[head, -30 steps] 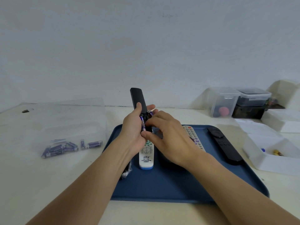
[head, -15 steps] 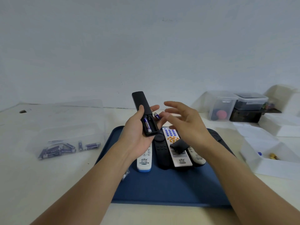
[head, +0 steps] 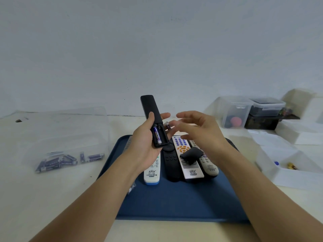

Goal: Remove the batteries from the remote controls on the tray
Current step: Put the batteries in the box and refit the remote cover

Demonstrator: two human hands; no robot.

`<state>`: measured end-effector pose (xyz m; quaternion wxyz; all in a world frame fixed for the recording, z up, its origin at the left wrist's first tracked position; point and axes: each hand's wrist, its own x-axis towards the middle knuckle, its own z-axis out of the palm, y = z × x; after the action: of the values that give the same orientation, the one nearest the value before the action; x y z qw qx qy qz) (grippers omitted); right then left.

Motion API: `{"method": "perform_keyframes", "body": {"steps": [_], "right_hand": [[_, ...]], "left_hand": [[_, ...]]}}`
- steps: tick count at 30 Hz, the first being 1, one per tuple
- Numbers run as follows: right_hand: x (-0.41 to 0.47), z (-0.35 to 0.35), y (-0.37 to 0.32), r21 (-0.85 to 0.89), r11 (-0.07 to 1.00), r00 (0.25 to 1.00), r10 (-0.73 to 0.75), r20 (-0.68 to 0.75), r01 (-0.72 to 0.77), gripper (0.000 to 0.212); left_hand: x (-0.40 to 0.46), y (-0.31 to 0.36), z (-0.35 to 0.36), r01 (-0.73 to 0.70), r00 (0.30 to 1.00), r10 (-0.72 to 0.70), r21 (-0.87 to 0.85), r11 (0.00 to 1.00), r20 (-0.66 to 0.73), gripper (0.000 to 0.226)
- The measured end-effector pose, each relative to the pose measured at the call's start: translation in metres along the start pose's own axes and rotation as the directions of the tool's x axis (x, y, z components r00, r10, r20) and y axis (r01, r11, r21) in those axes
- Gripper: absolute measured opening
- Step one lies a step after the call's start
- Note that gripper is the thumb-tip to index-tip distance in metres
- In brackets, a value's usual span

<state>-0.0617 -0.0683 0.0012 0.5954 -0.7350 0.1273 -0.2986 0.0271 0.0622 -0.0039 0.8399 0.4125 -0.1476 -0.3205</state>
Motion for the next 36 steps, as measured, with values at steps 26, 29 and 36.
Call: {"method": "perform_keyframes", "body": {"steps": [26,29,36], "right_hand": [[-0.009,0.014,0.003,-0.464,0.710,0.843,-0.501,0.196,0.530,0.005],[-0.005,0.010,0.006,-0.498,0.674,0.834,-0.493,0.247,0.545,0.003],[-0.005,0.009,0.004,-0.115,0.973,0.974,-0.185,0.131,0.200,0.010]], "left_hand": [[0.008,0.004,-0.006,0.070,0.995,-0.057,-0.151,0.986,0.086,0.041],[0.006,0.003,-0.006,0.066,0.992,-0.055,-0.101,0.993,0.113,0.038],[-0.001,0.004,-0.005,0.014,0.979,-0.015,0.005,1.000,0.204,0.034]]}}
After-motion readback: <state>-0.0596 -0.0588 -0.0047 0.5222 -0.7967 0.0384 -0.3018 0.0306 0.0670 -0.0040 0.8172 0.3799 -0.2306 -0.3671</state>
